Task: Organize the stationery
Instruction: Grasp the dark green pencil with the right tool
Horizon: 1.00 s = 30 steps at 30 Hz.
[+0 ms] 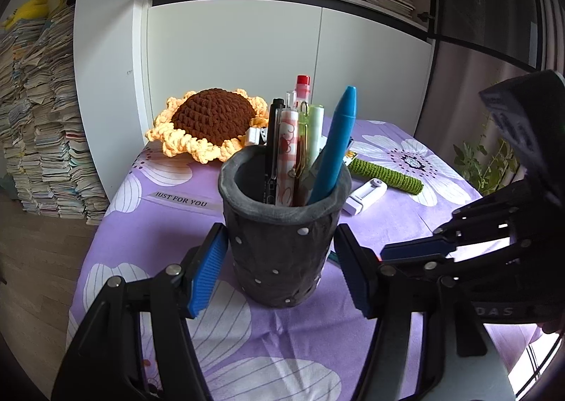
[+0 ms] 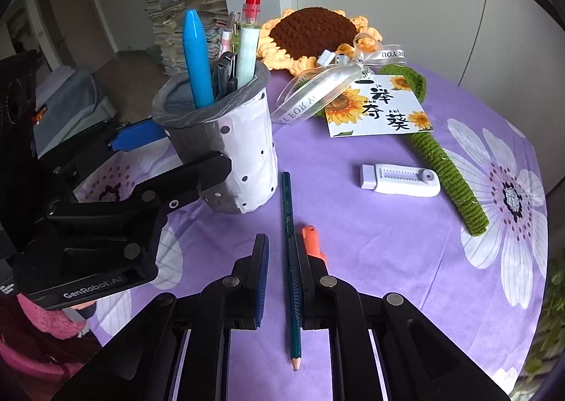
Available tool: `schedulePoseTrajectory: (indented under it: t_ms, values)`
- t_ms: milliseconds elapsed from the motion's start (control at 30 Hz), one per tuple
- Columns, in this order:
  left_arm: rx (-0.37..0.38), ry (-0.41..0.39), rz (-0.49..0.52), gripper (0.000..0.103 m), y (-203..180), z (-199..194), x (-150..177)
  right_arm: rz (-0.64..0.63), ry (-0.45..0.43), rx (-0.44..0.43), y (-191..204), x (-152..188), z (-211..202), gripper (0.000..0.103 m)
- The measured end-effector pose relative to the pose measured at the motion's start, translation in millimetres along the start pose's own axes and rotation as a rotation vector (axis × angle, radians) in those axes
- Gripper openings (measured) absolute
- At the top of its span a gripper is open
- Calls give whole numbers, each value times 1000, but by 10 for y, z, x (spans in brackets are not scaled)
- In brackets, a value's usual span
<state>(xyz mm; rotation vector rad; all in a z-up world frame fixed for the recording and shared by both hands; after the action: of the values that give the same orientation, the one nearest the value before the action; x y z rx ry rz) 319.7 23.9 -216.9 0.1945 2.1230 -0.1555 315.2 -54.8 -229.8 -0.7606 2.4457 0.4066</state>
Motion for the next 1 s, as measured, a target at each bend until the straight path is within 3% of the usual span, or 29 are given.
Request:
schedulePoseTrajectory:
  t_ms: [400, 733, 1000]
  values:
    - [-18, -5, -28, 61, 72, -19, 1, -54, 46, 8, -47, -326, 381, 11]
    - [-15, -2, -24, 62, 80, -16, 3, -63, 100, 31, -62, -318, 560, 8]
    - [-15, -3, -22, 62, 85, -19, 6, 33, -55, 4, -114, -393, -14, 8]
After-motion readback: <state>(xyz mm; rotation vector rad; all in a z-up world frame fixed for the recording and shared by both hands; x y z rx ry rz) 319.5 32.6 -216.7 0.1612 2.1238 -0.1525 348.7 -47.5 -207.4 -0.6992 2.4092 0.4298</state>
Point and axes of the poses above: each gripper's, at about its wrist camera, not at the fingertips, and z roughly the way its jaws point, y to its left, x to its underside, the point moved 8 cm from there along z, roughly the way its jaws point, and after that the axes turned 5 degrees about -x, right-handed, at the moved point
